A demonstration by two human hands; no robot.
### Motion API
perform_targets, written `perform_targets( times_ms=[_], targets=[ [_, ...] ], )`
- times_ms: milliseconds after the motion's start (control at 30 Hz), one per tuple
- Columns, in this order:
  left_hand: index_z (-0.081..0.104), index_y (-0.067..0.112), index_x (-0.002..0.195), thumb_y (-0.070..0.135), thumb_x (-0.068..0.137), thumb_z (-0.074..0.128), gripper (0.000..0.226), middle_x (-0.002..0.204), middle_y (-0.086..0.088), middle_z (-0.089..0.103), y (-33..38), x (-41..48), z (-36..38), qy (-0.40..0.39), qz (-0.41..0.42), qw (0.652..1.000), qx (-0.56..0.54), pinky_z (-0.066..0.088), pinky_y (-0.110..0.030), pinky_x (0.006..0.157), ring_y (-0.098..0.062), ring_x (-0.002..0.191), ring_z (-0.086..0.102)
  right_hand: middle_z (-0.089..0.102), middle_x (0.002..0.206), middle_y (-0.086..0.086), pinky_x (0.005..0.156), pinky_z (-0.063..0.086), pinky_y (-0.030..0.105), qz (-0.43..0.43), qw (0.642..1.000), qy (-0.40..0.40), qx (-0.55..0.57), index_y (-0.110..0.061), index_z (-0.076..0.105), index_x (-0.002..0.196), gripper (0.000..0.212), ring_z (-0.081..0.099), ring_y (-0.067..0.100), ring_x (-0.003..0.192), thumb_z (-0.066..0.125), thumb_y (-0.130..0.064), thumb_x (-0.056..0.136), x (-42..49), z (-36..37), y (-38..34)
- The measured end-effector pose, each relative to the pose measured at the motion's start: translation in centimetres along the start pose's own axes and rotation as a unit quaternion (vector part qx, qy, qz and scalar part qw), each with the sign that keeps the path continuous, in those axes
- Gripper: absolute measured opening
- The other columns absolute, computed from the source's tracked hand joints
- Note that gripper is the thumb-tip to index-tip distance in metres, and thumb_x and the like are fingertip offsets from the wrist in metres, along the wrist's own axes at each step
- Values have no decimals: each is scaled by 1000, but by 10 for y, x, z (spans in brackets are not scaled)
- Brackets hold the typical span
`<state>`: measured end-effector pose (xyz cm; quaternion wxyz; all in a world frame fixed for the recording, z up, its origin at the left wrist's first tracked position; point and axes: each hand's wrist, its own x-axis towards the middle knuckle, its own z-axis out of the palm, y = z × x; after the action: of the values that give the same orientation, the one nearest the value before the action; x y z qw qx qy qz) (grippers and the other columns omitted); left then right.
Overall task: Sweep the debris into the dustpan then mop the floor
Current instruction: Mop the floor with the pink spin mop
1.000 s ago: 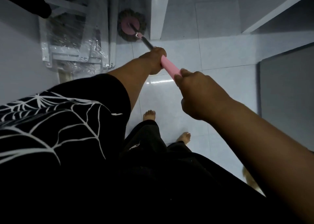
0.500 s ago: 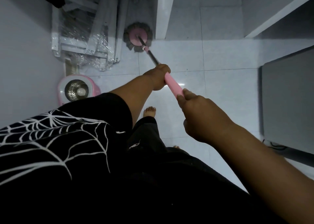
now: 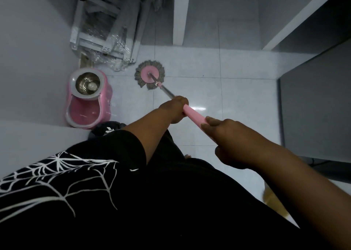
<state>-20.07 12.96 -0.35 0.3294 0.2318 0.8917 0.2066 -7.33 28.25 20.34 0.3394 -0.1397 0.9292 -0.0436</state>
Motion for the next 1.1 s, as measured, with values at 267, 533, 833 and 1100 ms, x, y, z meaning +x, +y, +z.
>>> perform_targets(
  times_ms=[267, 533, 833, 1100],
  targets=[
    [49, 23, 109, 28, 90, 64, 24, 117, 0, 51, -35, -52, 15, 36, -63, 997, -21, 46, -35, 75, -21, 88, 56, 44, 143, 6, 64, 37, 27, -77, 997, -3, -30, -13, 40, 142, 61, 58, 25, 94, 59, -10, 84, 2, 7, -28],
    [49, 21, 116, 24, 89, 64, 31, 126, -2, 49, -69, -51, 19, 66, -57, 995, -52, 48, -42, 90, -27, 105, 57, 32, 150, 9, 69, 37, 25, -71, 996, -6, -55, -11, 31, 148, 63, 57, 23, 89, 55, -11, 90, 24, 6, -50],
    [45, 19, 127, 25, 91, 62, 40, 144, -3, 42, -53, -22, 27, 62, -40, 994, -76, 42, -43, 102, -27, 144, 27, 23, 160, 9, 67, 38, 25, -14, 997, 21, -71, -14, 25, 153, 70, 61, 27, 108, 50, -3, 89, 18, 14, -19],
    [45, 15, 129, 26, 90, 64, 44, 136, -6, 46, -10, -53, 59, 40, -14, 997, -67, 45, -36, 91, -28, 119, 53, 33, 154, 7, 69, 54, 32, -30, 996, 20, -80, -14, 36, 145, 62, 63, 28, 91, 47, -4, 85, -44, 43, -19]
  ],
)
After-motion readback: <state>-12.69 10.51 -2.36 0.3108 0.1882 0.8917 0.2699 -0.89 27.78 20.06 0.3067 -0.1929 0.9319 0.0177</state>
